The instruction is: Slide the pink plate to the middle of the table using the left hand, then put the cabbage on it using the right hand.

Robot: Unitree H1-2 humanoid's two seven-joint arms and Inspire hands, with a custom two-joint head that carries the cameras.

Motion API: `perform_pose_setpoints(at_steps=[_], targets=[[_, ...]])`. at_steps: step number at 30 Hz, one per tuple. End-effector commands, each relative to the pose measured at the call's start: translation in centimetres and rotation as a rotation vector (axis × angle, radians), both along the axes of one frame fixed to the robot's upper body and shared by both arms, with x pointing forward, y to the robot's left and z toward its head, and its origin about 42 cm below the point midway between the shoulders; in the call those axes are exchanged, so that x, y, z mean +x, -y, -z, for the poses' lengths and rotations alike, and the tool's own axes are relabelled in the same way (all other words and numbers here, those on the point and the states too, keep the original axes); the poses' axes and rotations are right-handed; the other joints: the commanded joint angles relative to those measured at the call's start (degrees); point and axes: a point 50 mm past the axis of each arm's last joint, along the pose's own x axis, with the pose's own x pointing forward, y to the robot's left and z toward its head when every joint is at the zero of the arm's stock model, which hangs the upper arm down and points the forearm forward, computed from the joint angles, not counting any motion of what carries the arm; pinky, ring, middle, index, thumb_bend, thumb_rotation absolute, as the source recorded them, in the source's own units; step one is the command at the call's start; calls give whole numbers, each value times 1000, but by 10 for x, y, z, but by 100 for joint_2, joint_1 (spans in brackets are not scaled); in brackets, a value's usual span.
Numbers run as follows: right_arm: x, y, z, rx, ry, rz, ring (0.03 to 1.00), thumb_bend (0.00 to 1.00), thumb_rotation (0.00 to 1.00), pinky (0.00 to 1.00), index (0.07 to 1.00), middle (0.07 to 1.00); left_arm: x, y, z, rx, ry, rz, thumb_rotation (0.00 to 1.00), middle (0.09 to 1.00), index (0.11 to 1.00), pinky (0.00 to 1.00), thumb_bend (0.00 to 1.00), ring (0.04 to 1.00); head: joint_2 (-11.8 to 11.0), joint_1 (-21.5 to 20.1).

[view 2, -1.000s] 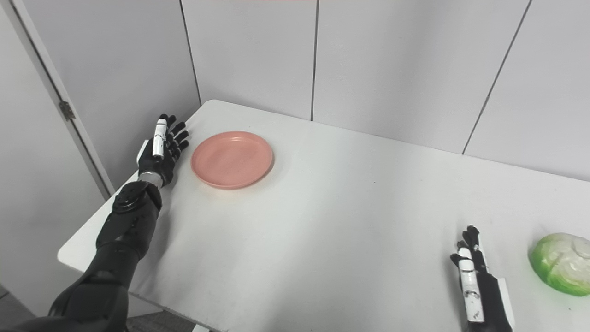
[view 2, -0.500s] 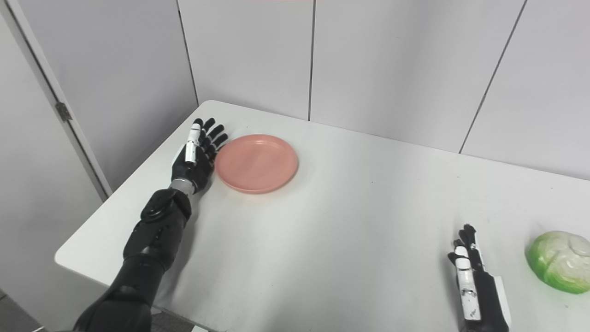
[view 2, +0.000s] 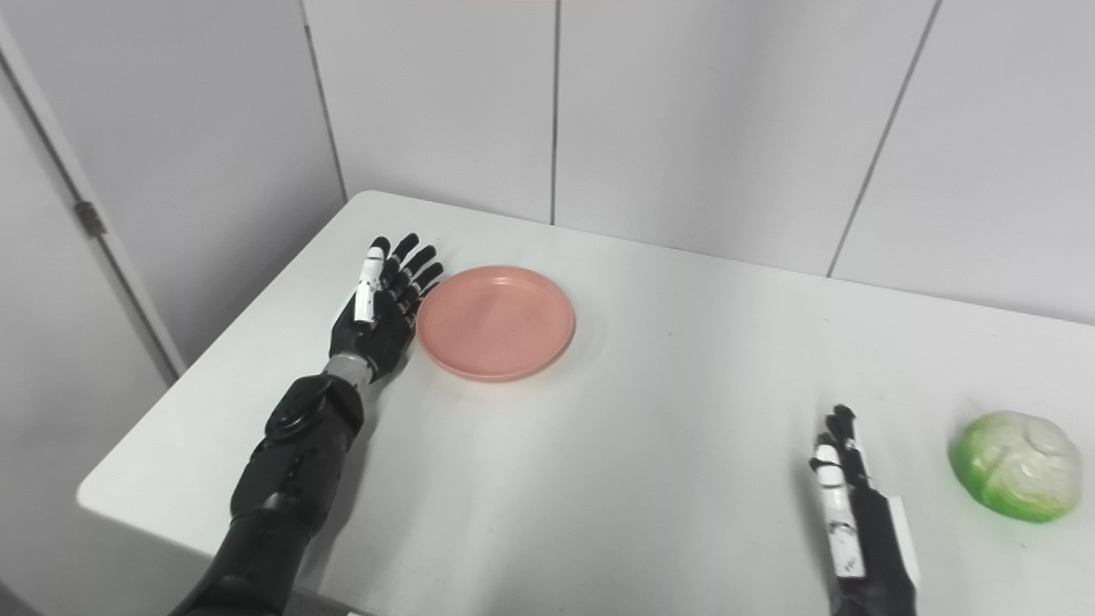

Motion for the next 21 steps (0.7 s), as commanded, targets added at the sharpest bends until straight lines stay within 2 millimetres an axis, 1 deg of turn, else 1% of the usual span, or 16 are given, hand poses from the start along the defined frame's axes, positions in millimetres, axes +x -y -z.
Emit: perform_pose_setpoints(at_steps=[1,8,10,12,15,16,19,20,21], targets=[[1,-7,0,17,11,-9,973,172,1000,982,995,983,-14,22,27,-48,-129,75,1000,955,949,955,424,948,57,-129],[2,-10,2,0,18,-11,965,204,1000,960,987,976,-30,66,22,-68,-130,185,1000,953,949,967,395,953,182,-459],[2,-12,2,-3,21,-11,964,207,1000,957,986,974,-34,74,20,-63,-128,215,1000,957,953,975,391,960,244,-665],[2,-14,1,-6,18,-12,959,209,1000,952,981,970,-38,83,18,-70,-124,246,1000,981,979,995,392,987,266,-745],[3,-17,1,-19,17,-11,954,215,1000,941,978,967,-46,95,18,-77,-123,264,1000,980,977,1000,391,987,312,-907],[2,-18,1,-21,16,-11,953,225,1000,938,978,966,-48,98,18,-82,-123,267,1000,978,978,1000,386,983,339,-1008],[3,-20,0,-23,11,-9,952,233,1000,935,978,965,-53,107,18,-96,-123,283,1000,979,982,1000,378,981,370,-1106],[3,-21,0,-29,11,-9,952,234,1000,934,977,965,-56,110,17,-100,-124,291,1000,979,984,1000,376,982,396,-1218],[3,-22,-1,-33,12,-10,952,235,1000,932,978,966,-57,112,16,-101,-125,297,1000,981,986,1000,375,982,396,-1218]])
